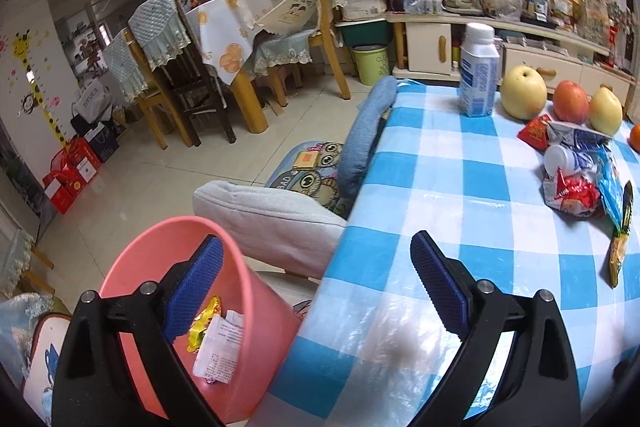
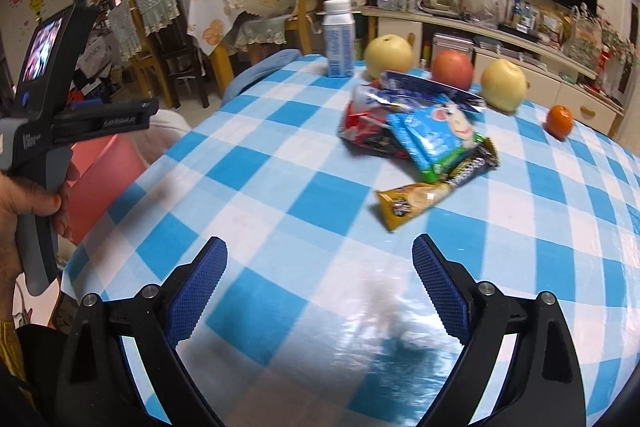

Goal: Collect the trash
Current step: 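Move the left tool to the white bottle while the right tool approaches the blue cow wipes pack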

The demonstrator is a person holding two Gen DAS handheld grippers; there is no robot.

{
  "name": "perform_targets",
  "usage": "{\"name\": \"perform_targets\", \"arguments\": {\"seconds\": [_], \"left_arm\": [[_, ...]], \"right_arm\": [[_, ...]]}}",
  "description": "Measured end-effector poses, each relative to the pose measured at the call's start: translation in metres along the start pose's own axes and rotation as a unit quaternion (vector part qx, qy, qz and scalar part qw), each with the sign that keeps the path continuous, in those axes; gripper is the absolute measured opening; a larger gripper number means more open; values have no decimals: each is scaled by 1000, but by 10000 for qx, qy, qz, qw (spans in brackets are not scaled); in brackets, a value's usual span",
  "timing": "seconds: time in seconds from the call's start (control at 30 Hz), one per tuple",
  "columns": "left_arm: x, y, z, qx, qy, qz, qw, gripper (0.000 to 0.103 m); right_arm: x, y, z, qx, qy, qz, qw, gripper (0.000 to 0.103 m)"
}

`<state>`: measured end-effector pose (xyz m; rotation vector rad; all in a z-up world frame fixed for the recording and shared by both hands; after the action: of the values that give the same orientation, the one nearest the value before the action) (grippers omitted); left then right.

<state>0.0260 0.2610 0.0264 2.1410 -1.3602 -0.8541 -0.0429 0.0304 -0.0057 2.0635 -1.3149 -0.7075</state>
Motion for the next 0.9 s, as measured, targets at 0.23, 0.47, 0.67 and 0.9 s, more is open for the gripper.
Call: {"name": "perform_targets", "arguments": {"seconds": [0.23,0.47,0.67,0.9], "left_arm": [[34,11,-9,346,-11,511,9981,95],[90,25,-24,530,292,1727,9831,95],[160,6,-67,183,776,2768,9576,95],[251,-40,-122,-406,698,3275,9414,92]], "right_arm": [[49,14,-5,81,-510,188,9985,93],[104,27,-11,201,-848,566,9946,93],[142,34,-6,119,-1284,514,9903,93],[168,35,0,59,-1617,436,9859,93]]}}
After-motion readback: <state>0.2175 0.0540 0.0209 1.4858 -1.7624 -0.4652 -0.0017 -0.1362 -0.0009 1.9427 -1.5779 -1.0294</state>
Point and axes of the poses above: each gripper's, at about its wrist camera, not at the fingertips, and y roughly against the way its jaws point, x to its right, z to its underside, the point moved 9 cm from there along -y, roughly the way its jaws point, and after that the axes turned 2 degrees about -x, right-handed, at the moved point
